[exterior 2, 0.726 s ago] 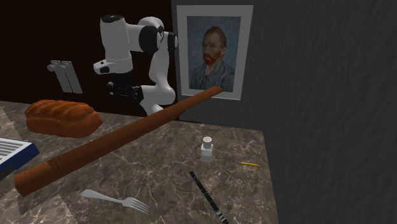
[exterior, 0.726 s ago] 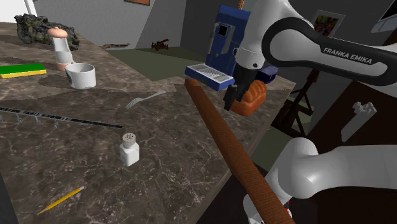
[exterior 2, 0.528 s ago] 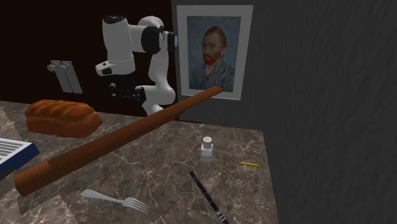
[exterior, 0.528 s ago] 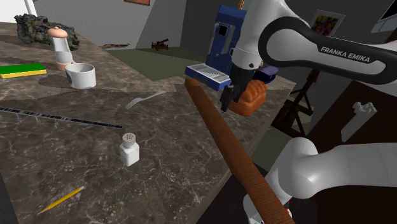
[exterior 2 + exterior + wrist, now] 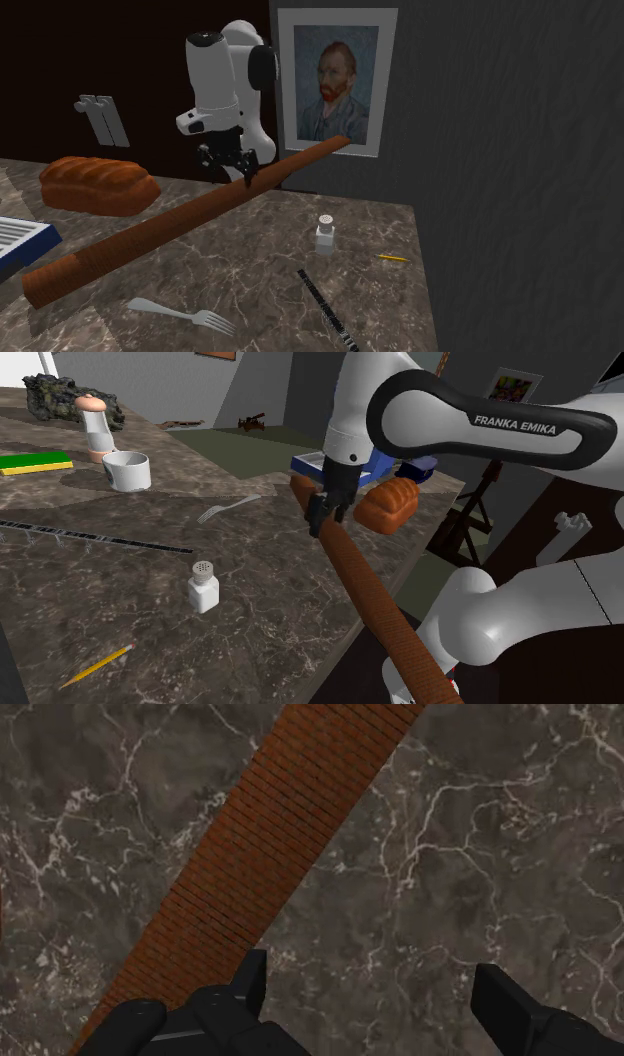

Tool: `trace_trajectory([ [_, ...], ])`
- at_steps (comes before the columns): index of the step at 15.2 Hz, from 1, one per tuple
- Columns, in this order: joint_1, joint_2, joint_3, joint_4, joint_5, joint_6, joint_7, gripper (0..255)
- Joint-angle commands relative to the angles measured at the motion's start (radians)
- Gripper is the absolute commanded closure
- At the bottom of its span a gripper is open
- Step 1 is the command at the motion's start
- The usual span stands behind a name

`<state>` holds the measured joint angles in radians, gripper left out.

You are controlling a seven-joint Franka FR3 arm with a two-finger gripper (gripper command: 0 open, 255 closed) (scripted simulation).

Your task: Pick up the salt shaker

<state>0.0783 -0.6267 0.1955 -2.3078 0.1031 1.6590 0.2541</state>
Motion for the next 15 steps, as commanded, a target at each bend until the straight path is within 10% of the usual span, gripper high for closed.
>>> trace_trajectory([
  [1,0.012,0.045,0.033,0.028,0.027,0.017,0.04,0],
  [15,0.065,0.471,0.236,0.385,0.075,0.103,0.313,0],
])
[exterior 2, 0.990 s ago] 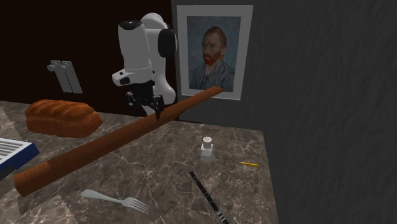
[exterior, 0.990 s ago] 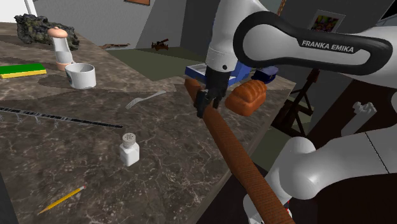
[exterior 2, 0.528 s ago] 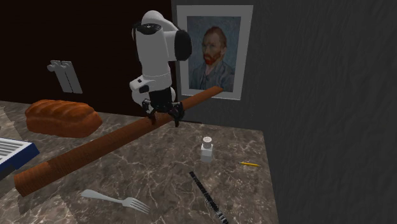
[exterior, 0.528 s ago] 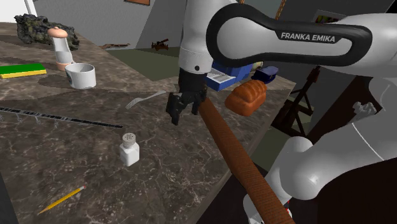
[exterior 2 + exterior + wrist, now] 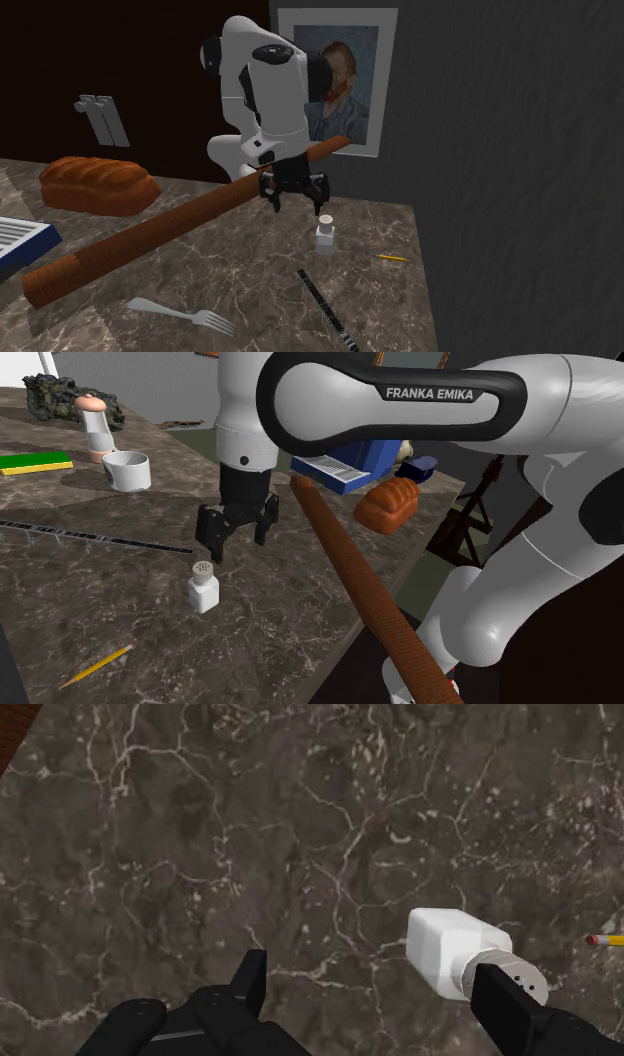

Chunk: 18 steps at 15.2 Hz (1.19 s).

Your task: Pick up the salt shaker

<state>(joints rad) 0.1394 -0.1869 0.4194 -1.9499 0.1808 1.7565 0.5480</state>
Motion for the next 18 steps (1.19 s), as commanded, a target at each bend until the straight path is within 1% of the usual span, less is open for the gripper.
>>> trace_trajectory([
  [1,0.009,0.067,0.024,0.061,-0.009,0.008,0.04,0],
  [4,0.031,0.177,0.058,0.172,-0.035,0.01,0.105,0],
  [5,0.035,0.192,0.061,0.186,-0.039,0.01,0.114,0],
  [12,0.037,0.197,0.062,0.09,-0.038,0.11,0.103,0],
  [14,0.037,0.197,0.062,0.09,-0.038,0.11,0.103,0],
  [15,0.037,0.197,0.062,0.089,-0.038,0.112,0.103,255],
  [18,0.037,0.197,0.062,0.088,-0.038,0.112,0.102,255],
])
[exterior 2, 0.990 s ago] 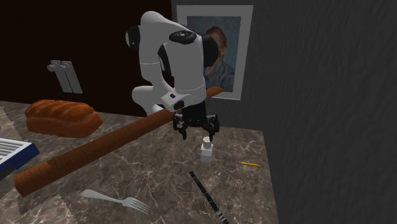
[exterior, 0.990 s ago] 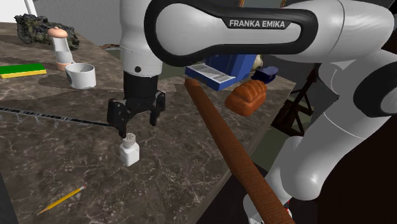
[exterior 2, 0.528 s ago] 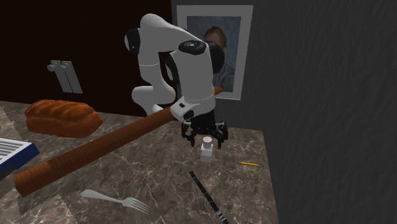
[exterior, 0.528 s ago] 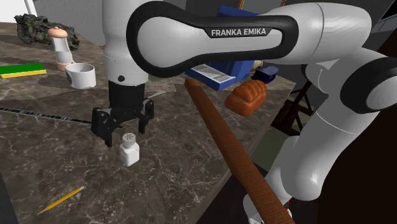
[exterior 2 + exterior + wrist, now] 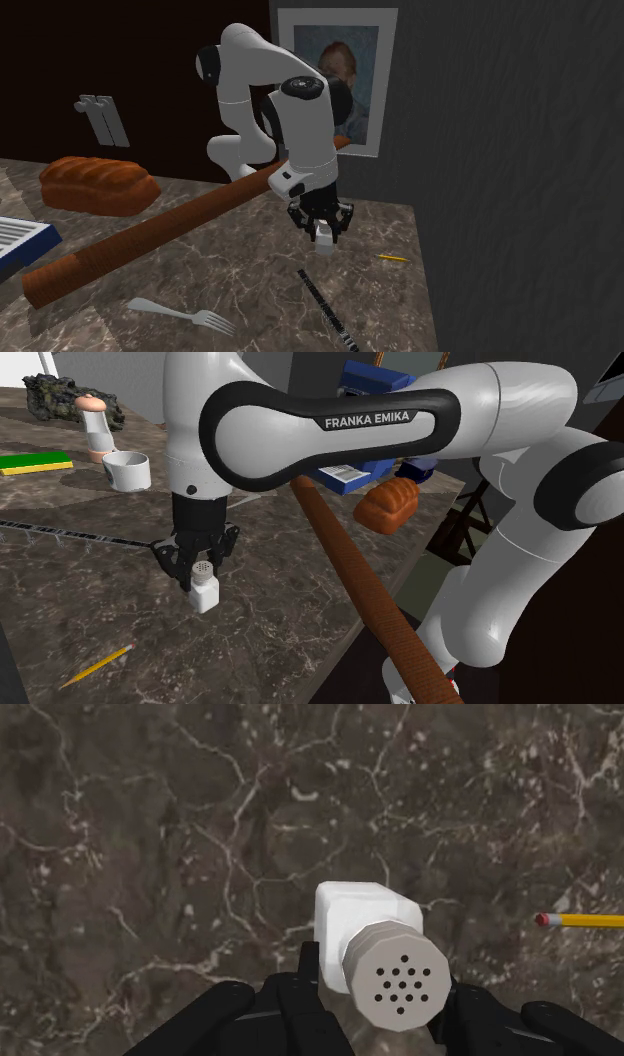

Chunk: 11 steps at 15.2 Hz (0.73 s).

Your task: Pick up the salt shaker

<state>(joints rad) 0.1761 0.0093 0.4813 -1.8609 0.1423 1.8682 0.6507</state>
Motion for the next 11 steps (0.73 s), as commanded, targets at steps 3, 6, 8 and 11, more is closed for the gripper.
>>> trace_trajectory([
  [3,0.0,0.001,0.0,0.0,0.0,0.0,0.0,255],
  [6,0.0,0.0,0.0,0.001,0.0,-0.002,0.0,255],
  [8,0.0,-0.003,0.0,0.025,0.001,-0.028,0.002,255],
  [11,-0.001,-0.005,-0.001,0.063,0.0,-0.067,0.007,255],
])
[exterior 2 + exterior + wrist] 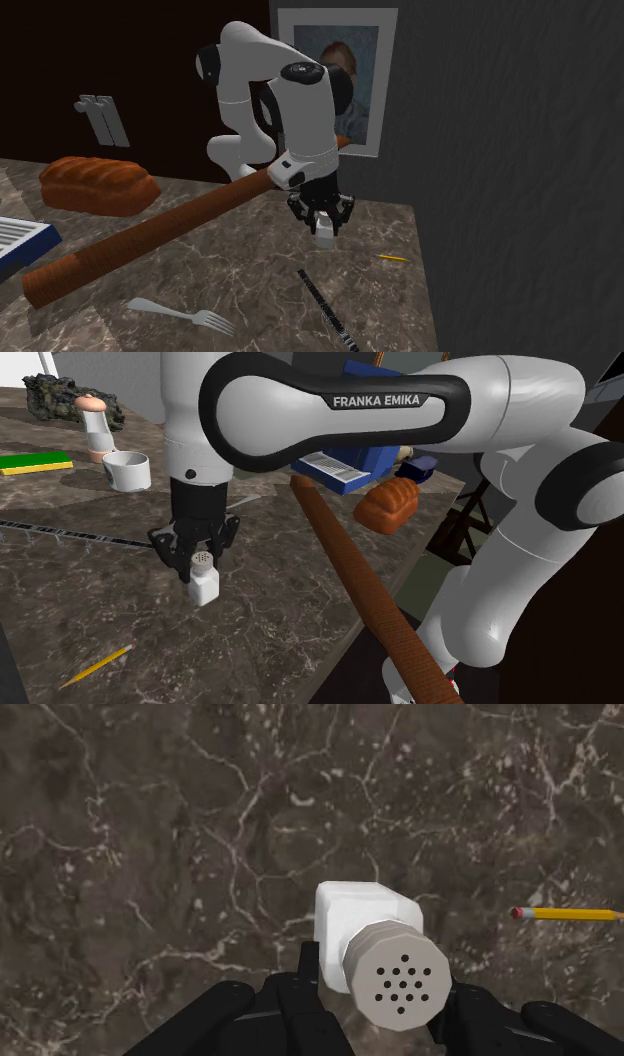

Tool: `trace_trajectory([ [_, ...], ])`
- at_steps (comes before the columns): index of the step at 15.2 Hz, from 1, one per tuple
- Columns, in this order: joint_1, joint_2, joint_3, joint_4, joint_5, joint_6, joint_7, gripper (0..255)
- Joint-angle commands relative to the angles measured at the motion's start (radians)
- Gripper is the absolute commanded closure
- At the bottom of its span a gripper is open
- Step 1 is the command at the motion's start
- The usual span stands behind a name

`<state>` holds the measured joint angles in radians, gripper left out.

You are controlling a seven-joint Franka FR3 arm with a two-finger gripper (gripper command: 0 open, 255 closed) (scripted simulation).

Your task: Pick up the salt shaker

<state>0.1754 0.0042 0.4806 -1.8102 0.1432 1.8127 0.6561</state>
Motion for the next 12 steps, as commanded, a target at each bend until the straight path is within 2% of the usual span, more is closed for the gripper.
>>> trace_trajectory([
  [1,0.0,0.0,0.0,0.025,-0.001,-0.025,0.003,255],
  [10,0.0,0.01,0.0,0.156,-0.008,-0.146,0.021,255],
  [12,0.0,0.01,0.0,0.158,-0.008,-0.148,0.021,255],
])
